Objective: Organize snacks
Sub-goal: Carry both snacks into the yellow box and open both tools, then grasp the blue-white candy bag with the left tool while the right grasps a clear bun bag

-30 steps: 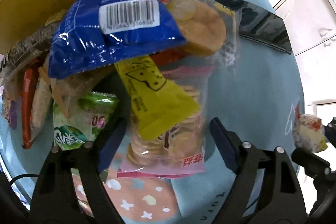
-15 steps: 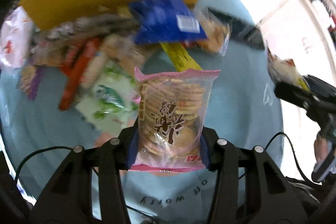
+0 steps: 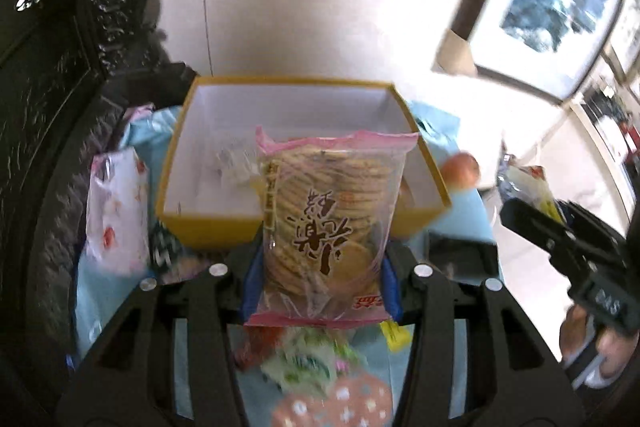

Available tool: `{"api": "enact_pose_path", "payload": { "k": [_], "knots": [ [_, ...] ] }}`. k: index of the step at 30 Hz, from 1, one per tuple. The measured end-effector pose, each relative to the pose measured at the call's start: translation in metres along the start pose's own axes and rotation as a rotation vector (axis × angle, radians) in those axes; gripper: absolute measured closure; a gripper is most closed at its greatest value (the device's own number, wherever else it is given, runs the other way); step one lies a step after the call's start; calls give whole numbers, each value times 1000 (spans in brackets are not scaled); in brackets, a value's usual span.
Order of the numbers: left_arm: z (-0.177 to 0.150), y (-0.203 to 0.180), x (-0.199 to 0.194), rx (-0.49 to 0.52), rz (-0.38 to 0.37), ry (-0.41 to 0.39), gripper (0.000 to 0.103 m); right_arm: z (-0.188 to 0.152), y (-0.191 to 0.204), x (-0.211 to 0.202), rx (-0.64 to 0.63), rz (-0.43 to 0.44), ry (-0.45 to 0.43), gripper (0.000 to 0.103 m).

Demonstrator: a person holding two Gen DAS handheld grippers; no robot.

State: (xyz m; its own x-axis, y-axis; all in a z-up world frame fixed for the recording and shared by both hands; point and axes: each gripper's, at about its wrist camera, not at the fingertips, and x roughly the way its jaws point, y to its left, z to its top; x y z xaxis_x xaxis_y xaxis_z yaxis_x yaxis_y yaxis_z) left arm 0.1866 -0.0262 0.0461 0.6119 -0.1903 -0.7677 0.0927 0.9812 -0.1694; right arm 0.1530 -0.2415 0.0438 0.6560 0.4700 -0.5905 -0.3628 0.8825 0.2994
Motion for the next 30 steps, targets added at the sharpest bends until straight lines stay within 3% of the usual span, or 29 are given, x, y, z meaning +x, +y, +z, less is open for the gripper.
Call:
{"api": "enact_pose_path", "payload": {
  "k": [3,9,10,12,14,16,22,30],
  "knots": [
    [23,10,19,-25,17,20,55,10,9,21,-44,-55,-28,60],
    [38,15,79,-72,21,94,54,19,2,87,-39,-116,38,59],
    [39,17,89,-84,15,108,51,20,-1,99,-40,-135,51,58],
    [40,24,105,-128,48,127,23,18,-8,118,-47,-208,77,53],
    [37,35,109,-174,82,121,13,15,-13,125,-58,-258,104,49],
    [33,41,106,-186,72,112,13,10,-18,121,-55,-232,90,41],
    [14,45,84,-154,98,113,13,-2,-26,97,-2,-208,91,40],
    [-38,57,41,-142,143,124,11,-31,-30,45,1,-232,104,37]
  ]
}}
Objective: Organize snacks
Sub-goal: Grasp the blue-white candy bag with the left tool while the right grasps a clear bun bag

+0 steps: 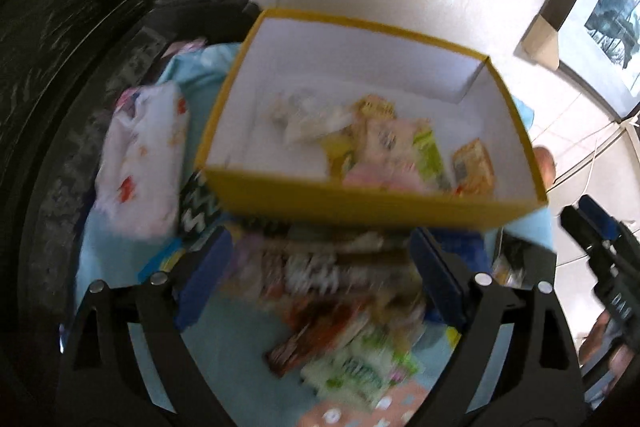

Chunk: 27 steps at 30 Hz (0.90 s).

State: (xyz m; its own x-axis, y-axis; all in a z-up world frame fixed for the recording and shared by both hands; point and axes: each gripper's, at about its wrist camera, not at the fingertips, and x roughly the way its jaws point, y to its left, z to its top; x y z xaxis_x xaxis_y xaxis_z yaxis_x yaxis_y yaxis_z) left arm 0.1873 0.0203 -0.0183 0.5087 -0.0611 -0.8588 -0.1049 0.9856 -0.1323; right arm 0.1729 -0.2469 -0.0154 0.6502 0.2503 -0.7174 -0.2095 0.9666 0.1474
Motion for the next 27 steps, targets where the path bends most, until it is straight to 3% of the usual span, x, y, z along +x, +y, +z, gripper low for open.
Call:
{"api": "enact_pose_path", "payload": {
  "k": [15,22,27],
  "knots": [
    [-77,113,8,-302,102,157,11,-83,-15,-20,76,1,165,37],
    [-74,149,32,-462,144,175,11,-86,-9,-17,69,12,175,37],
    [-66,165,67,-533,151,249,11,-85,-15,-5,89,4,203,37]
  ]
}}
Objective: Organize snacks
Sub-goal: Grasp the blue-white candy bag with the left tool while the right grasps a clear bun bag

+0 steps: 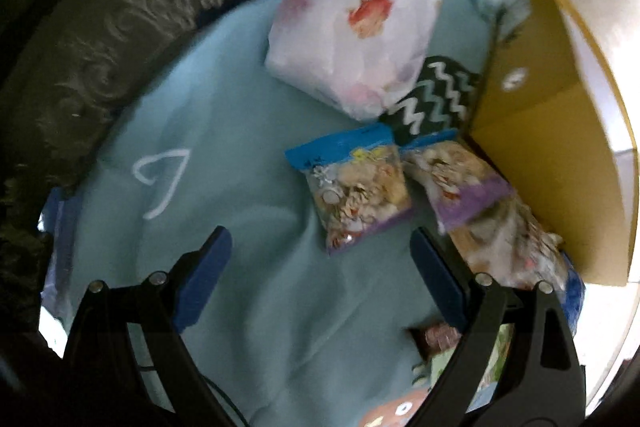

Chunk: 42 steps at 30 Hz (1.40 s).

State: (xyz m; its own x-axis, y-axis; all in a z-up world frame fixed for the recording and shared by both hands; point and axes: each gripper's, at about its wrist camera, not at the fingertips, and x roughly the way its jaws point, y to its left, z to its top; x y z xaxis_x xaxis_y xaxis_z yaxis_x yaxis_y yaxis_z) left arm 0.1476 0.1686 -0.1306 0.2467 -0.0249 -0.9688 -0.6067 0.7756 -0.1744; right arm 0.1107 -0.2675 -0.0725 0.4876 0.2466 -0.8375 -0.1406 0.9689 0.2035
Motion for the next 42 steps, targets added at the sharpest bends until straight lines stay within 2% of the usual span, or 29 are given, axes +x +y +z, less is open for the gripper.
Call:
{"api": "enact_pose_path", "payload": {
  "k": [7,10,11,13,14,15,16,19,27,31,32,33,35,37,38,42],
  "knots": [
    [20,-15,34,3,35,14,10,7,0,22,17,8,45,37],
    [24,-24,38,42,97,-12,11,7,6,31,0,20,69,37],
    [23,-28,39,71,130,-24,14,7,8,33,-10,24,78,37],
    [19,-36,34,128,129,-57,34,7,11,35,-26,28,83,37],
    [14,-48,30,211,141,-76,53,7,11,35,-32,28,82,37],
    [10,-53,28,255,174,-81,60,7,11,34,-42,23,79,37],
    [6,-55,26,277,190,-78,62,7,11,33,-47,20,76,37],
    [-8,-48,21,283,142,-43,67,6,8,30,-64,13,69,37],
    [-30,-21,13,281,49,11,67,6,18,49,-274,-62,72,37],
    [-31,-14,13,264,23,9,67,7,25,79,-381,-105,132,37],
    [-33,-13,13,260,20,8,67,4,28,90,-418,-126,168,40],
    [-33,-12,12,253,16,8,67,1,31,96,-444,-137,196,48],
    [-26,-10,15,242,3,10,66,-7,39,100,-496,-161,210,56],
    [-25,-6,14,237,-7,12,66,-7,40,93,-468,-119,216,86],
    [-23,-3,13,233,-12,15,66,-7,38,89,-444,-99,218,95],
    [-20,14,13,221,-23,27,66,-6,19,69,-276,-12,239,97]
  ]
}}
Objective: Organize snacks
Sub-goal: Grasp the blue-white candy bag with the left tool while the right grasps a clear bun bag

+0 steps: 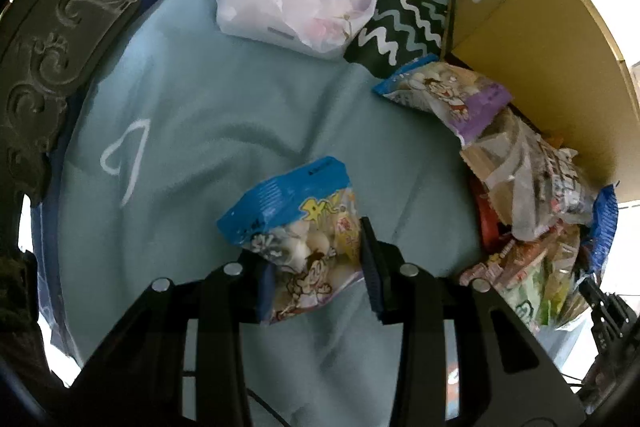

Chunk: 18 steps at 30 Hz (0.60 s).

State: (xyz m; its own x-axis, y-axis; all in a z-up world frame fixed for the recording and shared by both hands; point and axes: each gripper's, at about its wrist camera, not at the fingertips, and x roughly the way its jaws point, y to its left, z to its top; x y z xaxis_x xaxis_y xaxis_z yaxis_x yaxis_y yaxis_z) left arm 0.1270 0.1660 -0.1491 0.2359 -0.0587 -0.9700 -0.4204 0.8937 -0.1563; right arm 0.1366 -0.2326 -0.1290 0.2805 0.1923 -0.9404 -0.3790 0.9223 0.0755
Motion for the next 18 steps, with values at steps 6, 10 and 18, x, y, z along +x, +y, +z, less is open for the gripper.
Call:
{"api": "enact_pose_path", "payload": {
  "k": [6,10,18],
  "knots": [
    [-6,4,-20,23,-36,-24,67,-18,-25,-26,177,151,-4,97],
    [-9,4,-38,24,-62,-40,66,-24,-28,-37,202,180,-21,97],
    [-29,-18,-46,39,-78,-34,66,-37,-26,-23,190,180,3,86]
  ]
}}
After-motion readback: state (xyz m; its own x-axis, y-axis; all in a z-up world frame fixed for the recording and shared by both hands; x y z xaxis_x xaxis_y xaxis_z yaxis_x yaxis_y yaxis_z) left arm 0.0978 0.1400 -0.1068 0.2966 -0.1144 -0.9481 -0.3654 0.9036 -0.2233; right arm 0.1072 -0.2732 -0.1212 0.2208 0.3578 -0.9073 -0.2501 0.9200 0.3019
